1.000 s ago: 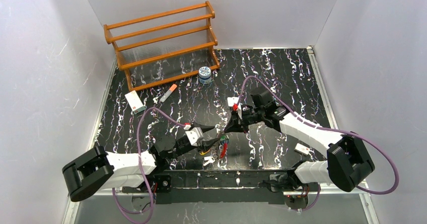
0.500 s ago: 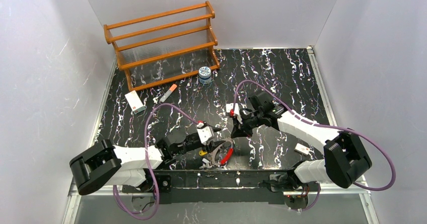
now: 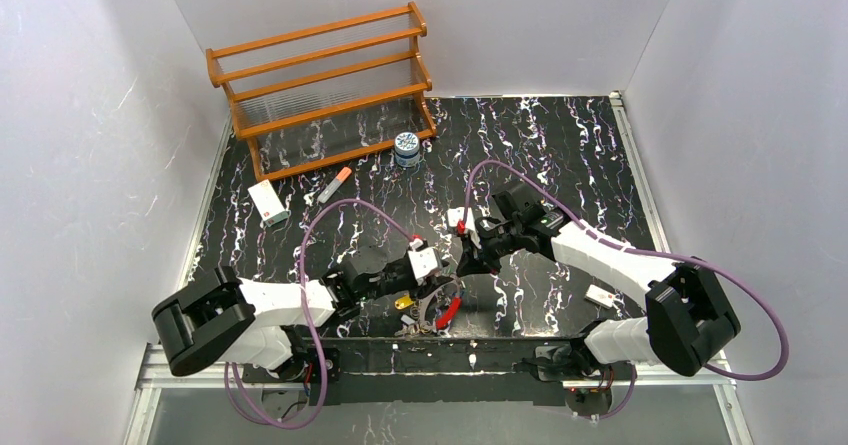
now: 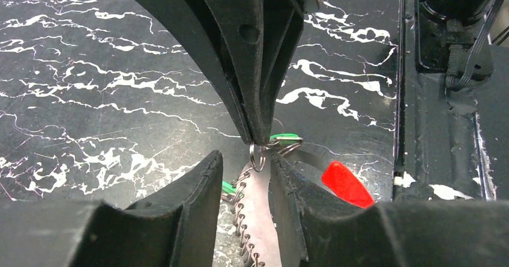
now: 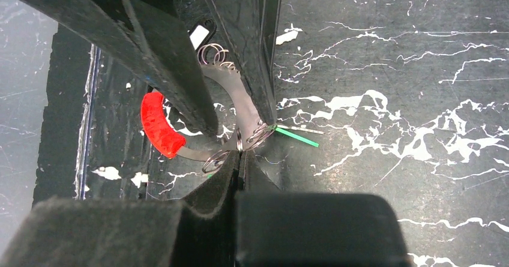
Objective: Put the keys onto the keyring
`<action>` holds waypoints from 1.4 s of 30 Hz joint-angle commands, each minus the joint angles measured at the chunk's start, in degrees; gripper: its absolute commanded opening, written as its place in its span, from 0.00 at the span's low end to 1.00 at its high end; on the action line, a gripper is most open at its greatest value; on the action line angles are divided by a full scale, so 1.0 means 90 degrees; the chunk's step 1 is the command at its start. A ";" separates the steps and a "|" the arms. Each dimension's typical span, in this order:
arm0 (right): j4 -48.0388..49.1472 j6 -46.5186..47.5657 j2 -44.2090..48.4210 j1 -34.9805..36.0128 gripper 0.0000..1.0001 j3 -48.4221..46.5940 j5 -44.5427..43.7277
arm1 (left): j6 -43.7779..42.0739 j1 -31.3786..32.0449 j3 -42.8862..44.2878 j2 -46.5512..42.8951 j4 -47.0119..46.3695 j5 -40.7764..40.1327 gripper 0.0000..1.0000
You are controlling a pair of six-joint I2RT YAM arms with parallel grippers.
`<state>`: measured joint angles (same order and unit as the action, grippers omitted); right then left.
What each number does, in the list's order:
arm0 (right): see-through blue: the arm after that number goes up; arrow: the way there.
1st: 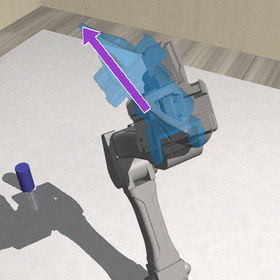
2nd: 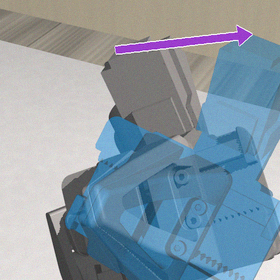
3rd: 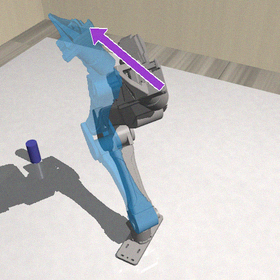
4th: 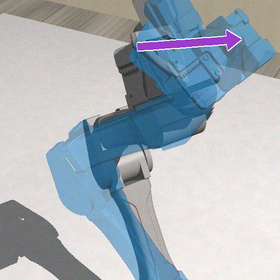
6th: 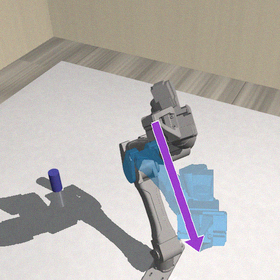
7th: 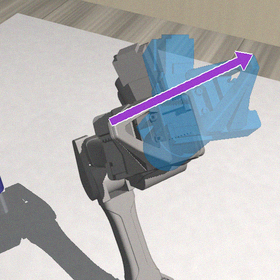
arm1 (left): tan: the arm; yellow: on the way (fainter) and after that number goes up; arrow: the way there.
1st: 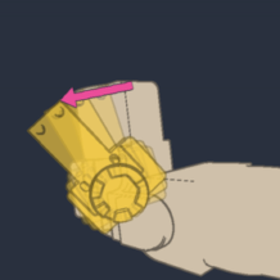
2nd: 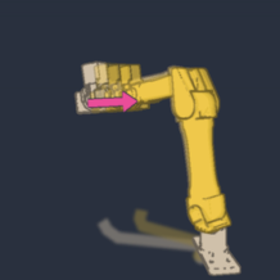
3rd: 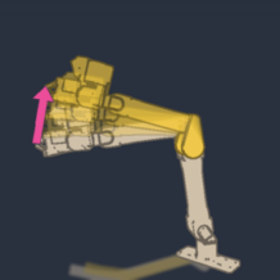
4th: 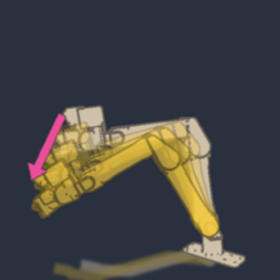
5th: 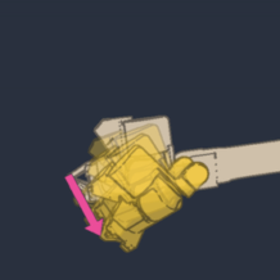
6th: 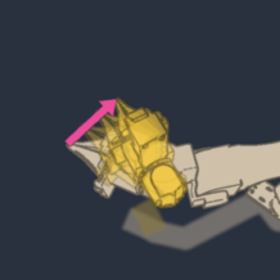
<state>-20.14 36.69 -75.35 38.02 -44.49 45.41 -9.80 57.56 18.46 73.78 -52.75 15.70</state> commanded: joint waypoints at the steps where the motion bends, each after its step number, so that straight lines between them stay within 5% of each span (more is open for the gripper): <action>1: -0.0076 0.0094 0.0196 0.0063 0.01 -0.0309 0.0260 | -0.0083 0.0011 0.0335 0.0065 0.0407 -0.0099 0.31; 16: -0.0020 0.0085 0.0160 0.0160 0.01 -0.0344 0.0255 | -0.0229 0.0011 0.0660 0.0388 0.0770 0.0076 0.20; 23: 0.0034 0.0051 0.0206 0.0165 0.01 -0.0333 0.0189 | -0.0351 0.0012 0.0800 0.0405 0.1121 0.0037 0.00; 27: 0.0257 -0.0138 0.0256 0.0161 0.01 -0.0287 0.0136 | -0.0324 0.0011 0.0741 0.0237 0.1192 -0.0079 0.00; 35: 0.1869 -0.1242 0.0866 0.0058 0.45 0.0319 0.0217 | -0.0102 0.0011 0.0382 -0.0242 0.0978 -0.0440 0.00; 42: 0.4084 -0.2733 0.1589 -0.0403 0.56 0.1209 0.0666 | 0.0166 0.0013 -0.0258 -0.0727 -0.0069 -0.0668 0.00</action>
<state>1.80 21.39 -63.35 36.51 -36.51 47.44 -9.91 57.60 18.55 70.32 -46.35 11.35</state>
